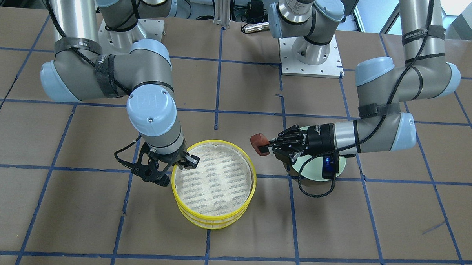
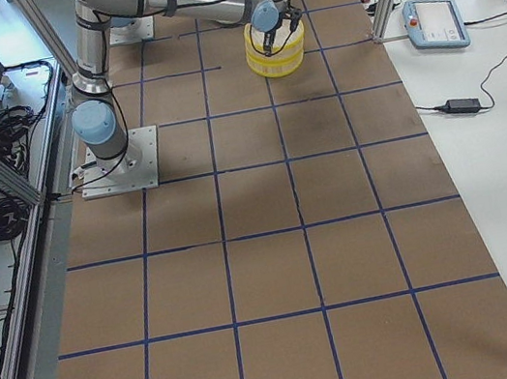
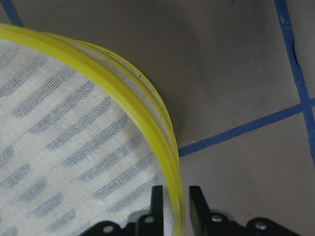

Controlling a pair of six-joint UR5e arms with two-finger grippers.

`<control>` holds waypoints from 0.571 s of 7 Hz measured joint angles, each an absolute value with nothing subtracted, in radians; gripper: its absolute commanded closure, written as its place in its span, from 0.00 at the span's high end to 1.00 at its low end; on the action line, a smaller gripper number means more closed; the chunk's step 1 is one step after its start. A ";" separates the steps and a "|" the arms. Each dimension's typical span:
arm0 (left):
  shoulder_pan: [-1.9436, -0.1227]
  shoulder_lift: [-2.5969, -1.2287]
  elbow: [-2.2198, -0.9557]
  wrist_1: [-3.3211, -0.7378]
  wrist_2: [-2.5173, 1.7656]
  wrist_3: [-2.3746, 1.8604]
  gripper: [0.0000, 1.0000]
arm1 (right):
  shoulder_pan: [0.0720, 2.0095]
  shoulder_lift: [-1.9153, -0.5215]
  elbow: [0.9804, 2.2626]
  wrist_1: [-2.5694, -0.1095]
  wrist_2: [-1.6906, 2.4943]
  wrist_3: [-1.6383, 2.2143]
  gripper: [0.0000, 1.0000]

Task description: Stack buns with steamer

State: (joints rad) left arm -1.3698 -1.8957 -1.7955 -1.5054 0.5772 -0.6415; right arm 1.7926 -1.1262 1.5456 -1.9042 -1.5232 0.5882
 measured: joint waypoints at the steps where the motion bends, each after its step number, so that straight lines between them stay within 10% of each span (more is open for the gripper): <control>1: -1.391 -1.905 -1.780 -1.479 0.473 -0.762 0.20 | 1.790 -1.129 1.544 -1.903 -1.524 0.585 0.94; 3: -1.454 -1.941 -1.745 -1.375 0.387 -0.947 0.32 | 1.752 -1.168 1.535 -1.889 -1.525 0.487 0.94; 4: -1.468 -1.953 -1.739 -1.335 0.384 -0.975 0.62 | 1.702 -1.224 1.534 -1.852 -1.525 0.383 0.94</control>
